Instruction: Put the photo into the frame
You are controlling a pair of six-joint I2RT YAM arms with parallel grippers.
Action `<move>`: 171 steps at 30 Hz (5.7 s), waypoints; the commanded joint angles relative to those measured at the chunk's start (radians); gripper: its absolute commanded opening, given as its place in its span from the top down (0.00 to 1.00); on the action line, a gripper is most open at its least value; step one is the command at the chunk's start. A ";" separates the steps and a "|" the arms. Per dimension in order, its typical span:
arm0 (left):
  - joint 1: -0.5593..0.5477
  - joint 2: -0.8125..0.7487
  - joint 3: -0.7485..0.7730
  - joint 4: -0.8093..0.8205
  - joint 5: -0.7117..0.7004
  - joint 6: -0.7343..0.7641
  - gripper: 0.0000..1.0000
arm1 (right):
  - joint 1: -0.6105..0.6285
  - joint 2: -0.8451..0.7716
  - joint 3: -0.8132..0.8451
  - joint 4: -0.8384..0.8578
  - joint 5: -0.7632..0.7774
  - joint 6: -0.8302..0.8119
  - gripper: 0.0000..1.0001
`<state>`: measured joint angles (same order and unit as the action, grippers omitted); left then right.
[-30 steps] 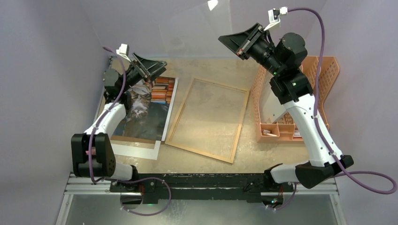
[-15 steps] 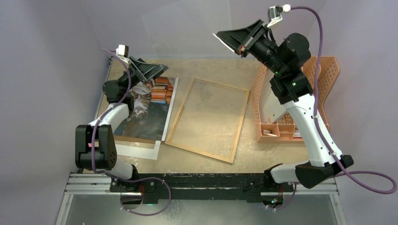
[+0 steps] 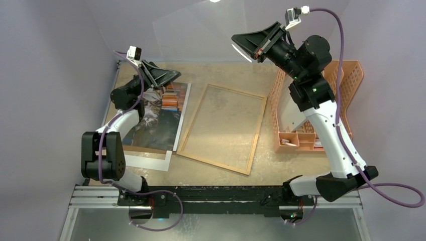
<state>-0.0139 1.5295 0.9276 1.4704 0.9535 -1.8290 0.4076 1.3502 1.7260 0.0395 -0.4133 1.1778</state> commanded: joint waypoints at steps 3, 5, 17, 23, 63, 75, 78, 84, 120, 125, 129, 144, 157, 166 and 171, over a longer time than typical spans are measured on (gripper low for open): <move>0.041 -0.021 0.017 0.308 0.042 -0.106 0.74 | -0.001 -0.015 0.016 0.012 -0.008 -0.023 1.00; 0.047 -0.024 0.033 0.308 0.058 -0.116 0.83 | -0.007 -0.015 0.007 0.015 -0.009 -0.033 1.00; 0.065 -0.048 0.180 0.114 0.031 -0.134 1.00 | -0.056 -0.050 -0.227 0.238 -0.185 -0.026 0.45; 0.065 -0.083 0.220 -0.159 0.018 -0.024 1.00 | -0.062 -0.134 -0.409 0.480 -0.229 -0.017 0.28; 0.068 -0.138 0.202 -0.419 -0.086 0.019 0.86 | -0.067 -0.173 -0.700 0.903 -0.273 0.085 1.00; 0.127 -0.204 0.223 -1.281 -0.078 0.778 0.27 | -0.075 -0.241 -0.723 0.617 -0.187 -0.021 1.00; 0.135 -0.180 0.239 -1.431 -0.103 0.931 0.26 | -0.075 -0.254 -0.700 0.458 -0.111 -0.097 1.00; 0.094 -0.117 0.205 -1.714 -0.289 1.227 0.26 | -0.075 -0.260 -0.643 0.124 0.072 -0.208 1.00; -0.288 0.388 0.276 -1.892 -0.811 1.375 0.76 | -0.075 -0.144 -0.548 -0.085 0.072 -0.289 1.00; -0.288 0.358 0.246 -1.953 -0.881 1.348 0.79 | -0.075 -0.113 -0.558 -0.065 0.023 -0.297 1.00; -0.288 0.346 0.207 -1.966 -0.903 1.339 0.82 | -0.075 -0.105 -0.566 -0.056 0.011 -0.299 1.00; -0.247 0.230 0.075 -1.998 -0.818 1.253 0.81 | -0.068 -0.069 -0.521 -0.008 -0.073 -0.433 1.00; -0.135 0.041 0.170 -2.068 -0.745 1.192 0.57 | -0.010 0.027 -0.525 0.118 -0.121 -0.376 1.00; -0.049 -0.075 0.204 -2.104 -0.921 1.183 0.53 | 0.083 0.088 -0.533 0.218 -0.084 -0.310 1.00; -0.046 -0.072 0.182 -2.095 -0.935 1.190 0.47 | 0.085 0.095 -0.683 0.225 -0.032 -0.280 1.00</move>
<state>-0.0647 1.4677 1.1057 -0.6201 0.0601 -0.6357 0.4973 1.4517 1.1366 0.1989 -0.4904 0.8547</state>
